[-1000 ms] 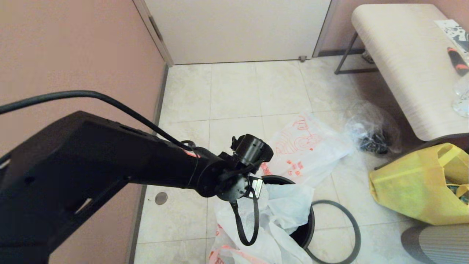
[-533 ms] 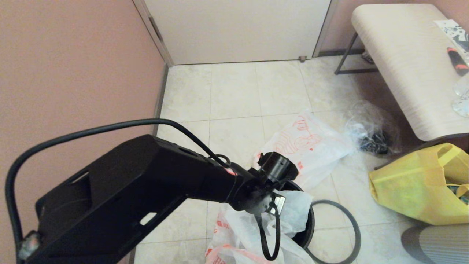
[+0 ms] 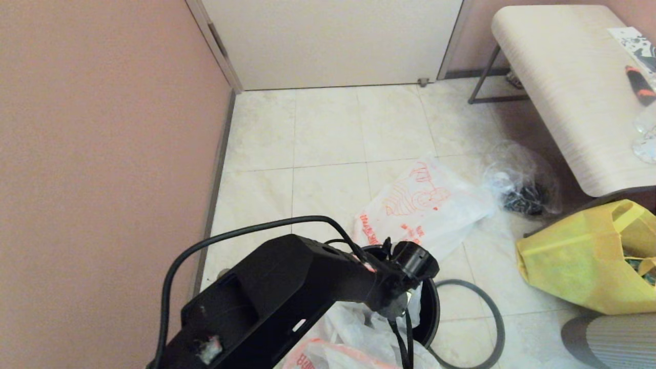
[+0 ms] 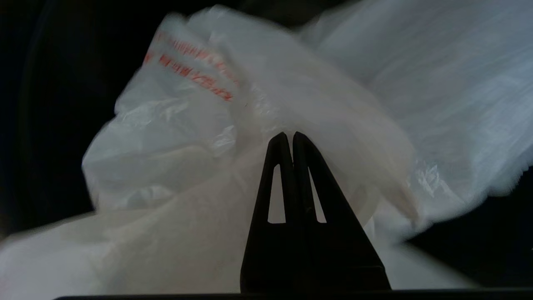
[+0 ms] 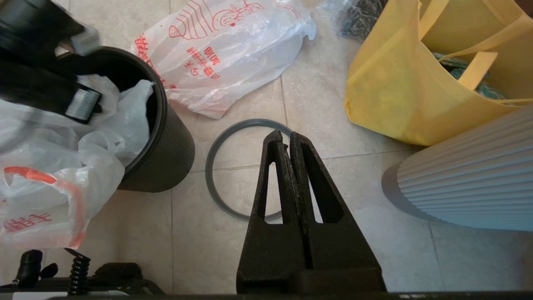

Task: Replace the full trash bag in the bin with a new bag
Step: Put the new garbage bag on the trash can

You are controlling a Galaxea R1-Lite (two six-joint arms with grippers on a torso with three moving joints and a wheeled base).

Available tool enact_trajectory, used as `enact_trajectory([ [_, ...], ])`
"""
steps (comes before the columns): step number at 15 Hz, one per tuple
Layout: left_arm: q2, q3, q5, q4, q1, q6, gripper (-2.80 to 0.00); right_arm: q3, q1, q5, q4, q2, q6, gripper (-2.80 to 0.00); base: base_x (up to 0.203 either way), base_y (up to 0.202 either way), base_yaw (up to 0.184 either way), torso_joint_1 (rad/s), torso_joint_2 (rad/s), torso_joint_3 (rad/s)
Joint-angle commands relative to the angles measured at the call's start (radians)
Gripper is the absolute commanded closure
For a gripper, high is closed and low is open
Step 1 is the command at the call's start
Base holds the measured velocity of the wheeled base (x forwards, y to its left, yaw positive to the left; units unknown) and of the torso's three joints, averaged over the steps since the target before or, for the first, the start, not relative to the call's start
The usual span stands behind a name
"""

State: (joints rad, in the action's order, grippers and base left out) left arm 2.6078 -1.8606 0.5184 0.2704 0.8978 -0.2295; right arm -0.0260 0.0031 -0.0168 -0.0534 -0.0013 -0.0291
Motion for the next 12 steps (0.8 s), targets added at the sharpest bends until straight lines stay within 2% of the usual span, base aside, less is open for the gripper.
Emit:
enact_trajectory([
  [1, 0.117, -0.085, 0.01, -0.004, -0.024, 0.004, 0.0, 0.0, 0.0, 0.0, 0.0, 0.001, 0.0, 0.0, 0.0, 0.0, 0.0, 0.0, 0.0, 0.0],
  [4, 0.17, -0.1, 0.004, -0.156, -0.063, 0.074, 0.0, 0.0, 0.0, 0.0, 0.0, 0.001, 0.0, 0.0, 0.0, 0.0, 0.0, 0.0, 0.0, 0.0],
  [5, 0.184, -0.1, 0.003, -0.17, -0.078, 0.102, 0.0, 0.0, 0.001, 0.0, 0.0, 0.001, 0.0, 0.0, 0.0, 0.0, 0.0, 0.0, 0.0, 0.0],
  [12, 0.207, -0.084, 0.017, -0.198, -0.102, 0.103, 0.0, 0.0, 0.001, 0.0, 0.0, 0.001, 0.0, 0.0, 0.0, 0.0, 0.0, 0.0, 0.0, 0.0],
])
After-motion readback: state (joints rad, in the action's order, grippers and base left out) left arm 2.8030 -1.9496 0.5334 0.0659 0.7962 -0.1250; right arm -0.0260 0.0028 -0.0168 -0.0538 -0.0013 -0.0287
